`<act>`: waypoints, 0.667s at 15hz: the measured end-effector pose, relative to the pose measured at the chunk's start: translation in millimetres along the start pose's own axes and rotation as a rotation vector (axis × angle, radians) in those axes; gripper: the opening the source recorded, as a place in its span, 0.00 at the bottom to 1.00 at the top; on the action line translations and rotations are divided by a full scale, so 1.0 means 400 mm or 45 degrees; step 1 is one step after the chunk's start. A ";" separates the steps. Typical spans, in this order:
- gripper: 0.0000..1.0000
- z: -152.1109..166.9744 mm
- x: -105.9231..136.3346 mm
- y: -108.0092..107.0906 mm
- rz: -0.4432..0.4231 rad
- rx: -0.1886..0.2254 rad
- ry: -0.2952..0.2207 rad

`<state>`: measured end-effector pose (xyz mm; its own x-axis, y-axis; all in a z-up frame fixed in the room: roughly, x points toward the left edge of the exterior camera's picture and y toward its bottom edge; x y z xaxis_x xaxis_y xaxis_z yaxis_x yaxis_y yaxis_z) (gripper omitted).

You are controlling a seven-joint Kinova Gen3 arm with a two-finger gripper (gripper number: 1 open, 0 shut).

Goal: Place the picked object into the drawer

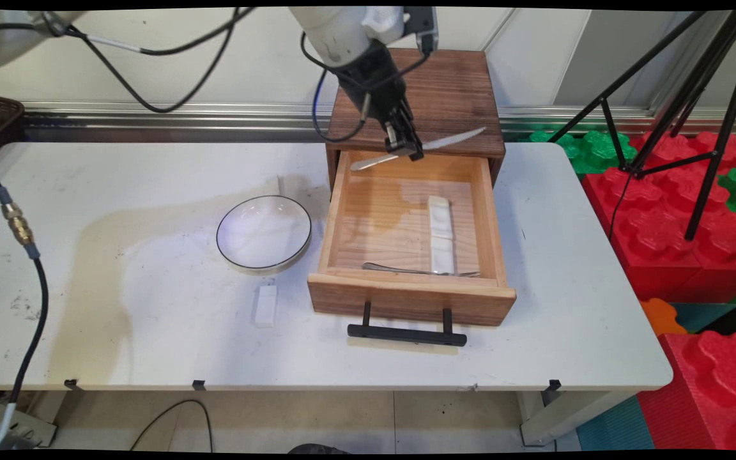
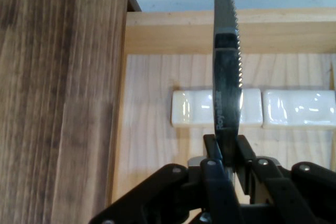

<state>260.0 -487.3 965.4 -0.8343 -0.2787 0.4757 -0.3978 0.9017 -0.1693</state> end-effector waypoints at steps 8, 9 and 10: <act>0.00 0.104 -0.028 -0.022 0.014 -0.045 0.008; 0.00 0.115 -0.039 -0.024 0.015 -0.051 0.008; 0.00 0.124 -0.047 -0.026 0.014 -0.054 0.009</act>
<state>260.9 -507.7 915.3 -0.8358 -0.2663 0.4801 -0.3717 0.9180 -0.1381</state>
